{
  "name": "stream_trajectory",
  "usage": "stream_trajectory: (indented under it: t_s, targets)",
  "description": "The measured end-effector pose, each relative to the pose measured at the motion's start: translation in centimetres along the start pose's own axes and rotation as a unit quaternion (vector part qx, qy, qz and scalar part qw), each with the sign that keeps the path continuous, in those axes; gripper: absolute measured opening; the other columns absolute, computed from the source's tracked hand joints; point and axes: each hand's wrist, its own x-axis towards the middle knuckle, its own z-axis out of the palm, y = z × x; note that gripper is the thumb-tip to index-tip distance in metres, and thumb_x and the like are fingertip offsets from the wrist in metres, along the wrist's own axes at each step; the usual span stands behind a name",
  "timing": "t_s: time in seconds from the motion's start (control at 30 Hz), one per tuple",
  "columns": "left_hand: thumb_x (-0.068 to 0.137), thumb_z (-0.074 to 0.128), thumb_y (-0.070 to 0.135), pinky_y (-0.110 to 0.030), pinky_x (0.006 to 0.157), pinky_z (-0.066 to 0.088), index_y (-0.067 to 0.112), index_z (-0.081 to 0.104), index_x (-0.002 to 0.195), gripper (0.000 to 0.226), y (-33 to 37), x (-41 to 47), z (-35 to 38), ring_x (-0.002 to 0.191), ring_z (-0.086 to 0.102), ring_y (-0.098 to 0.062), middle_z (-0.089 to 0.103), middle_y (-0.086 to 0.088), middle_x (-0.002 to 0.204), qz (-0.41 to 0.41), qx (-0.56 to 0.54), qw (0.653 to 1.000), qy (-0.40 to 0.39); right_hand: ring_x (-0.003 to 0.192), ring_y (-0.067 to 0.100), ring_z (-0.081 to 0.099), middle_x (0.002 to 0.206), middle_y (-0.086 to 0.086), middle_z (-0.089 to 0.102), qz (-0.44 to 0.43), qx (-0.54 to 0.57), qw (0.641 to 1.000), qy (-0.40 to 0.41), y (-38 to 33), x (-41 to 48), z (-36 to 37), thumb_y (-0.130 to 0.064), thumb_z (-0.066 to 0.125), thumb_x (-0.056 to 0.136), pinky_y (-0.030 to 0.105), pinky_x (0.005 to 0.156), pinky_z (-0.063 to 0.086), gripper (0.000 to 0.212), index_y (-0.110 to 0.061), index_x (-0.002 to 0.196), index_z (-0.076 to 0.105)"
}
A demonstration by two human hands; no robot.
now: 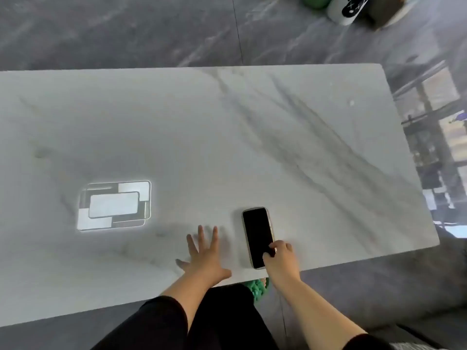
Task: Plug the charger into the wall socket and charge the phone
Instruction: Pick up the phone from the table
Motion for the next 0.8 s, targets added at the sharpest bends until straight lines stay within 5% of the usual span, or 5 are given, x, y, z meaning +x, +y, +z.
stream_trajectory:
  t_s: [0.1, 0.27, 0.57, 0.8]
  targets:
    - [0.059, 0.071, 0.063, -0.079, 0.098, 0.000, 0.044, -0.038, 0.132, 0.133, 0.9, 7.2, 2.7, 0.132, -0.043, -0.032, -0.051, 0.003, 0.142, 0.007, 0.059, 0.997, 0.042, 0.137, 0.029, 0.030, 0.151, 0.008, 0.027, 0.062, -0.052, 0.996, 0.045, 1.6, 6.5, 4.6, -0.040, 0.062, 0.085, 0.040, 0.109, 0.031, 0.078, -0.015, 0.148, 0.023]
    - [0.036, 0.061, 0.085, -0.079, 0.094, -0.007, 0.038, -0.051, 0.124, 0.150, 1.2, 7.9, 3.2, 0.119, -0.057, -0.035, -0.064, -0.003, 0.129, 0.006, 0.114, 0.992, 0.056, 0.140, 0.030, 0.023, 0.154, 0.009, 0.018, 0.091, -0.072, 0.990, 0.079, 1.1, 6.7, 6.7, -0.072, 0.066, 0.062, 0.044, 0.110, 0.027, 0.120, -0.024, 0.151, 0.001]
    - [0.031, 0.068, 0.081, -0.082, 0.091, -0.008, 0.033, -0.066, 0.099, 0.158, 2.0, 8.5, 0.0, 0.100, -0.064, -0.043, -0.075, -0.008, 0.108, -0.060, 0.150, 0.987, -0.017, 0.124, 0.030, 0.036, 0.137, 0.008, 0.036, 0.019, -0.120, 0.983, 0.137, 0.1, 7.6, 6.2, -0.067, 0.067, 0.066, 0.044, 0.091, 0.041, 0.103, -0.021, 0.145, 0.019]
    - [0.053, 0.073, 0.069, -0.073, 0.104, 0.017, 0.037, -0.042, 0.132, 0.143, 2.6, 5.0, -2.3, 0.134, -0.038, -0.041, -0.053, -0.008, 0.140, 0.016, 0.164, 0.986, -0.008, 0.113, 0.028, 0.039, 0.116, 0.008, 0.037, 0.040, 0.005, 0.999, 0.034, 1.6, 5.7, 1.6, -0.049, 0.070, 0.062, 0.037, 0.091, 0.040, 0.089, -0.006, 0.131, 0.035]
